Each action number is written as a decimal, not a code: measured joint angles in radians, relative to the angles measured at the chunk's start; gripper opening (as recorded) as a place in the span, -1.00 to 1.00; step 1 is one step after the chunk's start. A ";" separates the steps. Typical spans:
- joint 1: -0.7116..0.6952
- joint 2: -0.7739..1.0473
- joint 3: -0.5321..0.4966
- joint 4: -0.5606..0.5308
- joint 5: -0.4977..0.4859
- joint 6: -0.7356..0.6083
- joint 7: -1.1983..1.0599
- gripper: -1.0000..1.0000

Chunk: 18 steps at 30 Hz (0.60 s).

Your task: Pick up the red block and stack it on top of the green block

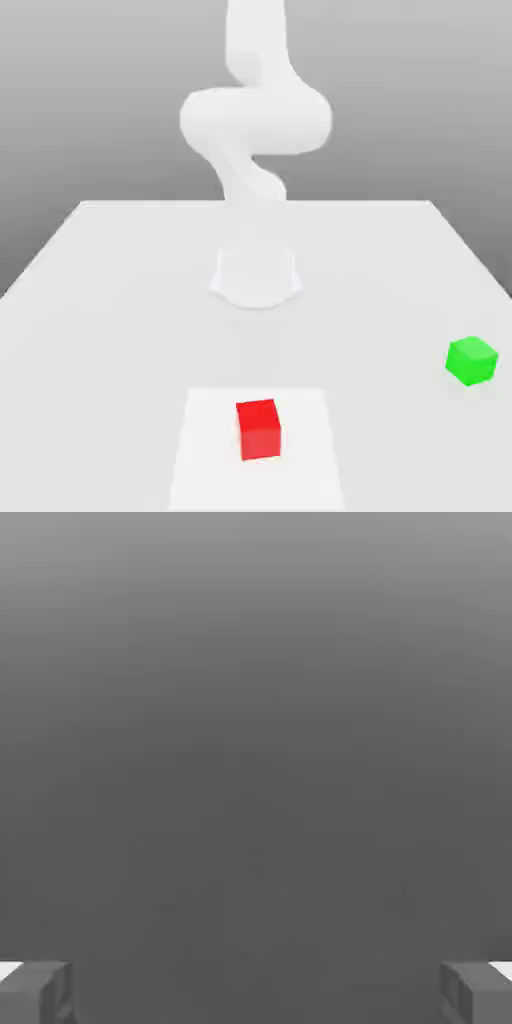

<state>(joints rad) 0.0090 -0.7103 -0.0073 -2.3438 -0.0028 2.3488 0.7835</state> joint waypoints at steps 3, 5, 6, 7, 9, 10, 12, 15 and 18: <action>0.008 0.116 -0.008 -0.056 0.000 0.064 -0.024 0.00; 0.013 0.189 -0.012 -0.092 0.001 0.103 -0.040 0.00; 0.015 0.225 -0.013 -0.109 0.001 0.123 -0.047 0.00; 0.017 0.262 -0.015 -0.127 0.001 0.144 -0.055 0.00; 0.021 0.334 -0.019 -0.163 0.002 0.184 -0.072 0.00; 0.023 0.370 -0.020 -0.180 0.003 0.203 -0.080 0.00; 0.023 0.443 -0.020 -0.215 0.005 0.243 -0.097 0.00; 0.027 0.552 -0.023 -0.268 0.008 0.303 -0.121 0.00; 0.030 0.660 -0.025 -0.321 0.008 0.362 -0.144 0.00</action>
<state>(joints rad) 0.0388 -0.0498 -0.0320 -2.6651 0.0057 2.7112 0.6397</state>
